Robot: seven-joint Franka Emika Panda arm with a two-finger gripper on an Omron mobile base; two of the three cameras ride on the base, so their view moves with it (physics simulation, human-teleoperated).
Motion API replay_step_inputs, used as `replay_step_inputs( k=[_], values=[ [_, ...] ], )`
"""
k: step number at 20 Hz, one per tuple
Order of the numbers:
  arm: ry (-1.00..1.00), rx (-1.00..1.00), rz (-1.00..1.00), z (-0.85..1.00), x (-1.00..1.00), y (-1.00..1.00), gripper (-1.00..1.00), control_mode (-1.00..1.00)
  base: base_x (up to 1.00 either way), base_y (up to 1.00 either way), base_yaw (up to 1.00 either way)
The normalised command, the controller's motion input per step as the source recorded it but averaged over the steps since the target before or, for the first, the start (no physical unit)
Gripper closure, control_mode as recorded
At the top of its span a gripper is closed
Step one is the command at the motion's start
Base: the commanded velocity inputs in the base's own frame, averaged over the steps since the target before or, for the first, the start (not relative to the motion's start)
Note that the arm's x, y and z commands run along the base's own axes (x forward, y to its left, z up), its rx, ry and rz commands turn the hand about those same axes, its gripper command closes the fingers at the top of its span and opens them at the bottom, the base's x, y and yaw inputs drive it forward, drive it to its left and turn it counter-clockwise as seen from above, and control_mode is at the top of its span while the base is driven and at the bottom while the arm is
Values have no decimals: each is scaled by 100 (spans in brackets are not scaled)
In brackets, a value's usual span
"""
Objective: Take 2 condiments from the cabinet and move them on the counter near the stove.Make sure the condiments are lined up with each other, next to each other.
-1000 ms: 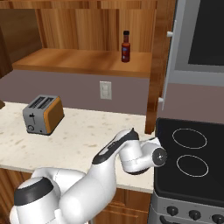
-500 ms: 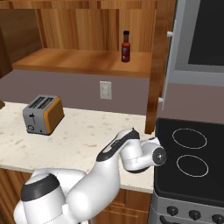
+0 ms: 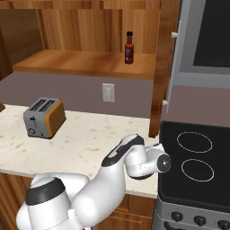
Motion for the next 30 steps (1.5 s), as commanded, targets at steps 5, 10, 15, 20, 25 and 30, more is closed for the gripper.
replay_step_inputs(
  k=[5,10,15,20,25,30],
  values=[
    [0,0,0,-13,1,0,100,-100,0,0,0],
    [0,0,0,-14,0,0,100,-100,0,0,0],
    [0,0,0,-15,0,0,100,-100,0,0,0],
    [0,0,0,-14,0,-1,100,-100,0,0,0],
    [0,0,0,-11,0,0,-100,-100,0,0,0],
    [0,0,0,-2,-2,-8,-100,-100,0,0,0]
  ],
)
